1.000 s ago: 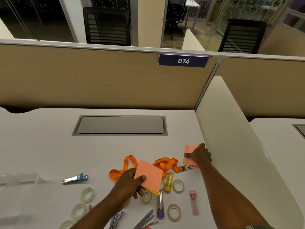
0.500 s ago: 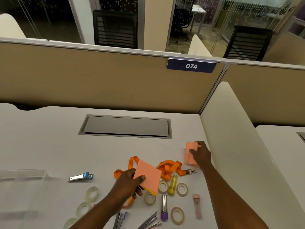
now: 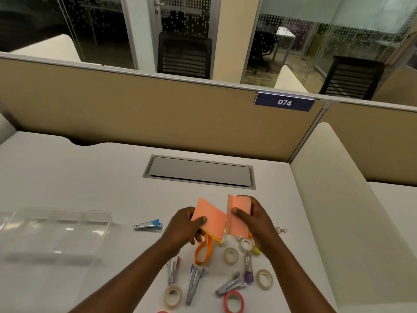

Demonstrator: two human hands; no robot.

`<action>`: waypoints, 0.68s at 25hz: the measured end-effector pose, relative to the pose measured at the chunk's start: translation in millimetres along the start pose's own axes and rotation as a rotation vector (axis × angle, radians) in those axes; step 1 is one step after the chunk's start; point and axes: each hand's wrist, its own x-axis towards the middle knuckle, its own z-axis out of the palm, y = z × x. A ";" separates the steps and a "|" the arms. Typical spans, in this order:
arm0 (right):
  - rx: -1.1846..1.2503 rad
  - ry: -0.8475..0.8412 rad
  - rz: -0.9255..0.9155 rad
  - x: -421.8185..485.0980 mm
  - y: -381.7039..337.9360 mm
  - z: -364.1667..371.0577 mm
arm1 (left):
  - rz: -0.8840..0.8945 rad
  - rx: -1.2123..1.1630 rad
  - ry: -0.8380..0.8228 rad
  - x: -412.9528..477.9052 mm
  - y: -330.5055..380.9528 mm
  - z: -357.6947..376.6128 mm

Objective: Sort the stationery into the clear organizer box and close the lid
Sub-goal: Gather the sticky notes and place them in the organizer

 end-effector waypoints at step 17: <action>-0.371 -0.332 -0.120 -113.4 -43.7 188.8 | -0.019 -0.132 -0.480 -103.1 -53.8 -181.5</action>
